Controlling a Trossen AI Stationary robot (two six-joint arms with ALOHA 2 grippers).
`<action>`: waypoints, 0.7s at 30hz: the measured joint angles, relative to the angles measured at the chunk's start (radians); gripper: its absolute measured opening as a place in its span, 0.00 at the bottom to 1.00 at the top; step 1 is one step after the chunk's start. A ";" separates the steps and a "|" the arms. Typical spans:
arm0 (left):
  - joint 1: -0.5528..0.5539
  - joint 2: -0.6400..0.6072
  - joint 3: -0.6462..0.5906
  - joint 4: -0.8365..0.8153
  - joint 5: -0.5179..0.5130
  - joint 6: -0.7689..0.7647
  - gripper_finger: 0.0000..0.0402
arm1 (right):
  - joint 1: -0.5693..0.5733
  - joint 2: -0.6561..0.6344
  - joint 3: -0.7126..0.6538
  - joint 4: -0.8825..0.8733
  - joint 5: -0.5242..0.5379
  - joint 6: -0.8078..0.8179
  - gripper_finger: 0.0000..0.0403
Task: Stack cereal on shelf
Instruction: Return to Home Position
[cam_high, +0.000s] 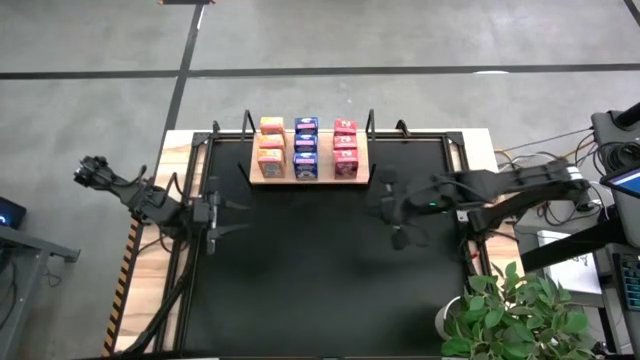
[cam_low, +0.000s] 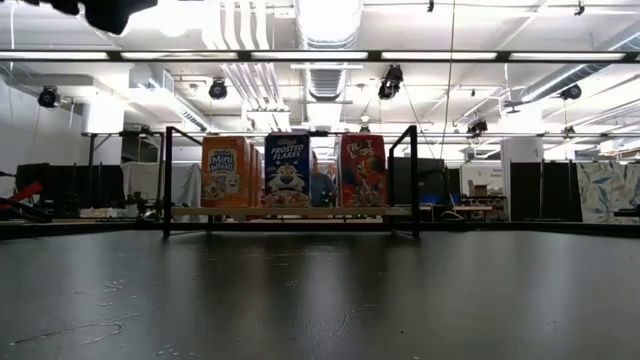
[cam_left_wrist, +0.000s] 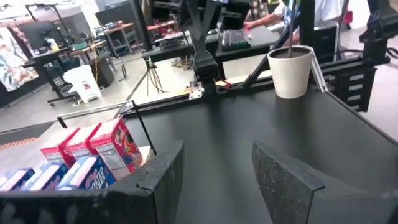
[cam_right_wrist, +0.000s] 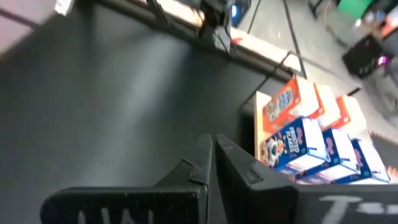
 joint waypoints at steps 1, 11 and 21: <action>0.000 -0.017 -0.014 0.002 0.000 -0.004 0.43 | 0.009 -0.037 -0.034 0.023 0.000 0.000 0.03; 0.000 -0.210 -0.156 0.058 0.000 -0.012 0.43 | 0.047 -0.367 -0.364 0.239 0.000 -0.005 0.03; 0.000 -0.390 -0.248 0.067 -0.001 -0.011 0.43 | 0.046 -0.596 -0.632 0.406 0.000 -0.005 0.03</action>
